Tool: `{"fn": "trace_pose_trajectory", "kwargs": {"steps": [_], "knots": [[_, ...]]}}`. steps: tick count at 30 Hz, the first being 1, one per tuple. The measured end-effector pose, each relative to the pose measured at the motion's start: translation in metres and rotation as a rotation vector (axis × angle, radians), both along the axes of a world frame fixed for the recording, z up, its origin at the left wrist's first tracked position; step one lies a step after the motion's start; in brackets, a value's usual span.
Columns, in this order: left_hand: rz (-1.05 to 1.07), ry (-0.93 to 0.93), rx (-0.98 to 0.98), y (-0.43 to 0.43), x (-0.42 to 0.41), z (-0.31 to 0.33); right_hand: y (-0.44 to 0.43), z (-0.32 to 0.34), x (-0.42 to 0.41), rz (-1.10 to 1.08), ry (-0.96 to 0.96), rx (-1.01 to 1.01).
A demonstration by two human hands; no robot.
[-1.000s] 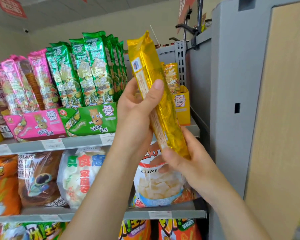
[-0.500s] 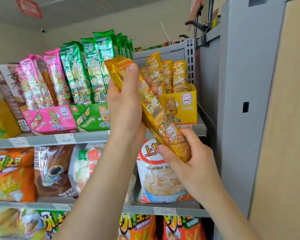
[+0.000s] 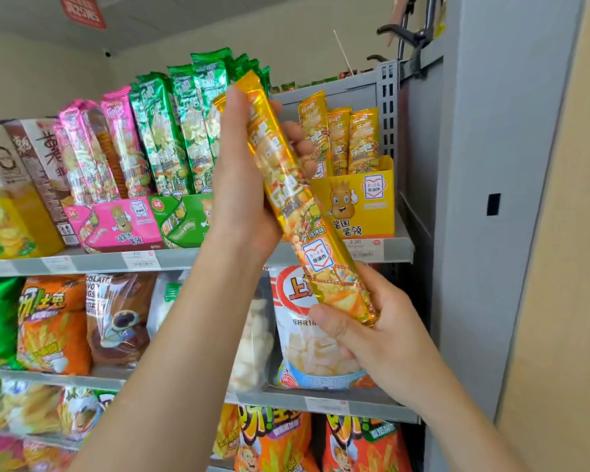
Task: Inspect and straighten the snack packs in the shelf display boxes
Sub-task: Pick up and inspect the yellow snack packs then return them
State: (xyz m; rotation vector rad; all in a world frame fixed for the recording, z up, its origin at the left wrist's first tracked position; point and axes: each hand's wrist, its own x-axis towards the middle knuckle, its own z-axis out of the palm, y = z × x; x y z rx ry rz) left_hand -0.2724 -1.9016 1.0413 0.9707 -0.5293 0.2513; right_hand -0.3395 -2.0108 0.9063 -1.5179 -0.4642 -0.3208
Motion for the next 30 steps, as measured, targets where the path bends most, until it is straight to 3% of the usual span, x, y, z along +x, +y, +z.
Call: {"fn": "trace_pose_trajectory", "kwargs": {"steps": [4, 11, 16, 24, 27, 30], "knots": [[0.062, -0.095, 0.06, 0.003, 0.001, 0.006, -0.002, -0.001, 0.0, -0.127, -0.096, -0.188], [0.035, -0.244, 0.102, 0.004, -0.001, 0.012, 0.001, 0.007, -0.001, -0.229, -0.263, -0.238], [-0.08, -0.178, 0.081, -0.005, -0.007, 0.023, 0.007, 0.024, 0.002, -0.386, -0.327, -0.217], [-0.176, -0.238, 0.304, -0.012, -0.006, 0.023, 0.006, 0.07, 0.011, -0.432, -0.48, -0.033], [-0.028, -0.278, 0.441, -0.01, -0.003, 0.031, 0.004, 0.086, 0.014, -0.516, -0.528, -0.037], [0.112, -0.36, 0.437, -0.01, -0.001, 0.044, 0.004, 0.092, 0.016, -0.578, -0.502, -0.164]]}}
